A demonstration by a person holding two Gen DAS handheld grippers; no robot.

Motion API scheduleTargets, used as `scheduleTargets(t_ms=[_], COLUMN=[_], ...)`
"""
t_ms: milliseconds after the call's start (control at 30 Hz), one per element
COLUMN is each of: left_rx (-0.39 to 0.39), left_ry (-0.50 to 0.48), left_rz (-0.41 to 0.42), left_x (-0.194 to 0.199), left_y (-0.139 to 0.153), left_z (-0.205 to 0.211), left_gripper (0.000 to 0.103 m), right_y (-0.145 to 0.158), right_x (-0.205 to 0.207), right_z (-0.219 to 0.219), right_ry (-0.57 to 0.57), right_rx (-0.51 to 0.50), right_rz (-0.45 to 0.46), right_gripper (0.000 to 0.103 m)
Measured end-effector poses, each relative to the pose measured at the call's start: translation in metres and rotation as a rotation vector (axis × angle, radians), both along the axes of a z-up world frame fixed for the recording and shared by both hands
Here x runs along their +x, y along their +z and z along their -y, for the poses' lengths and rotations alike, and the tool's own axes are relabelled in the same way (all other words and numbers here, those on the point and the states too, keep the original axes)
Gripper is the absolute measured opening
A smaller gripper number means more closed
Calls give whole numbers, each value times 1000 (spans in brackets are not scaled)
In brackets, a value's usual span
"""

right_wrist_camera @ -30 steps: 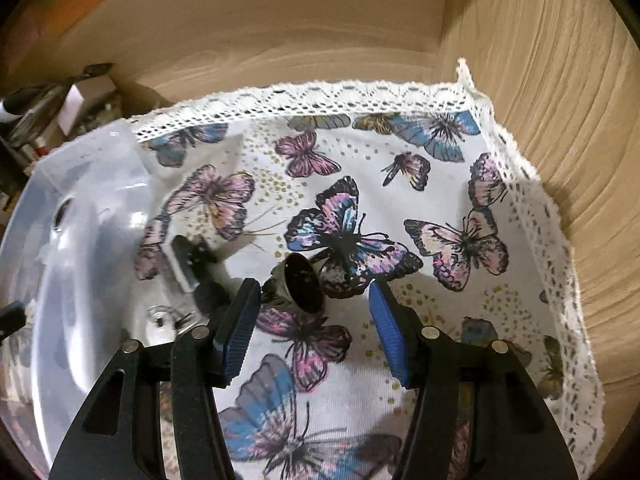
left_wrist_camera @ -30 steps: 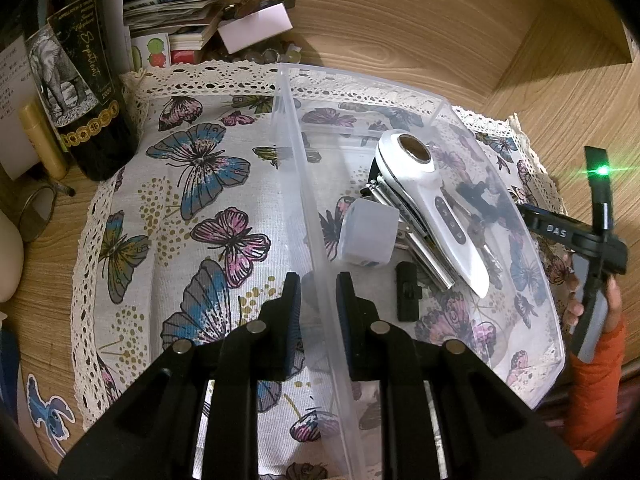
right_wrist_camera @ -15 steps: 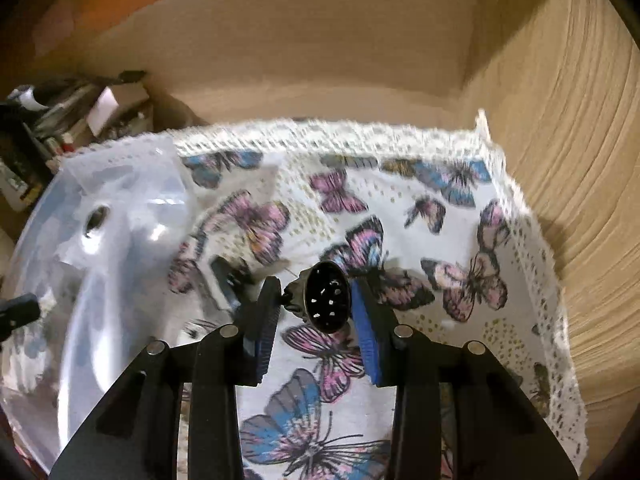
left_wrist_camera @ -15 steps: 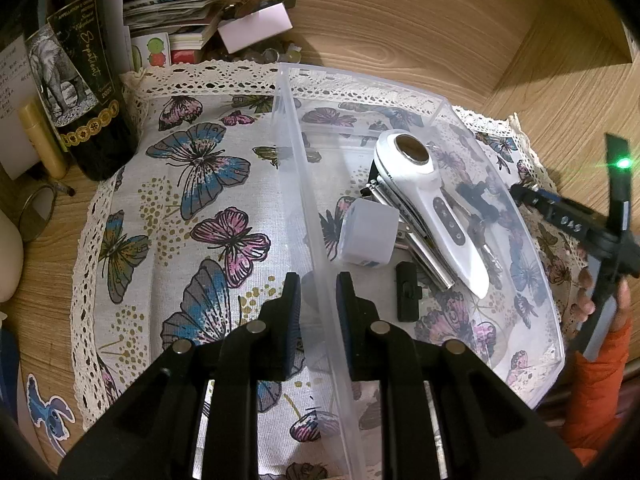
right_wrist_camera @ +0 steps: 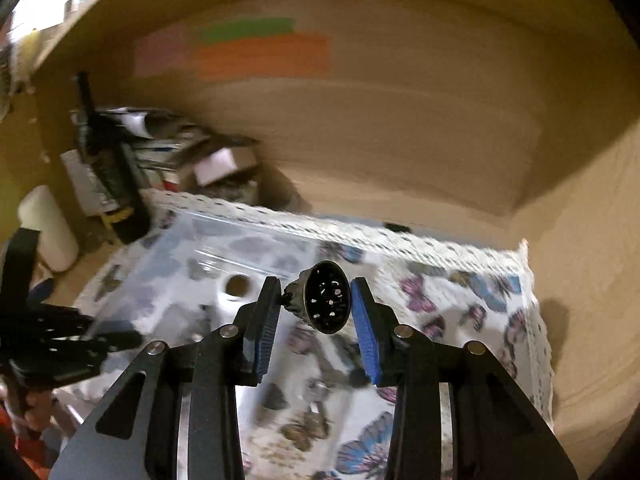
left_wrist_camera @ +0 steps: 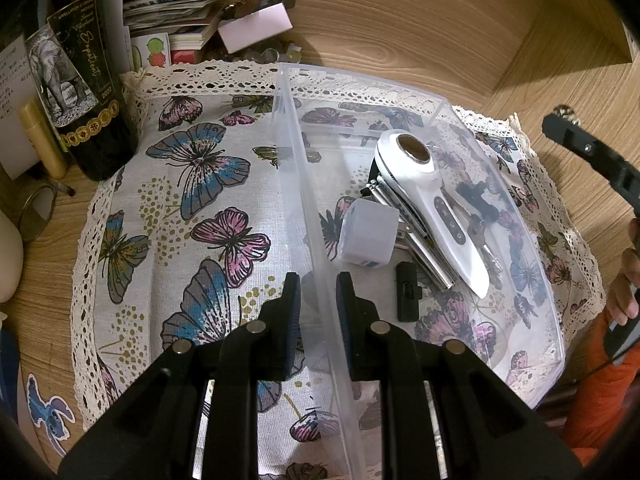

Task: Organize rigid objects
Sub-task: 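Lower the black plug into the clear box and open the right tool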

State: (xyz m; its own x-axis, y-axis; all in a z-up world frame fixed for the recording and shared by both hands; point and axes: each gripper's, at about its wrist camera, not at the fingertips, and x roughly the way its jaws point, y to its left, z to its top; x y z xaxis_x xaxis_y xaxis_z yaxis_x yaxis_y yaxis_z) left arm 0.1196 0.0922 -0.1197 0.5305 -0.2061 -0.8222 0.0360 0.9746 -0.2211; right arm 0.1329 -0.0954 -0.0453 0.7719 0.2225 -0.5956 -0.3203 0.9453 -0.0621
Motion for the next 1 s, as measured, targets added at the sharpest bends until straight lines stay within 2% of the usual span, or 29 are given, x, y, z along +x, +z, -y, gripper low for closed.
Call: scheduleTargets(t_ms=[100,300,700,1000], left_rx=[0,1,0,-1], left_ry=[0,-2,0,0], left_rz=[0,0,1,0], left_x=[0,0,0,0], left_y=[0,0,0,0], left_z=[0,0,1,0], left_gripper=[17,17,17,17], right_y=[-2,-21,-63,-65], right_x=[-3,-6,-6,-3], right_z=[-15,-43,-77,-74], right_ry=[44,127,232,225], right_rx=[-2,-12,-146,-133], right_rz=[-2,-70,-242,-269], right_gripper=[33,33,33,33])
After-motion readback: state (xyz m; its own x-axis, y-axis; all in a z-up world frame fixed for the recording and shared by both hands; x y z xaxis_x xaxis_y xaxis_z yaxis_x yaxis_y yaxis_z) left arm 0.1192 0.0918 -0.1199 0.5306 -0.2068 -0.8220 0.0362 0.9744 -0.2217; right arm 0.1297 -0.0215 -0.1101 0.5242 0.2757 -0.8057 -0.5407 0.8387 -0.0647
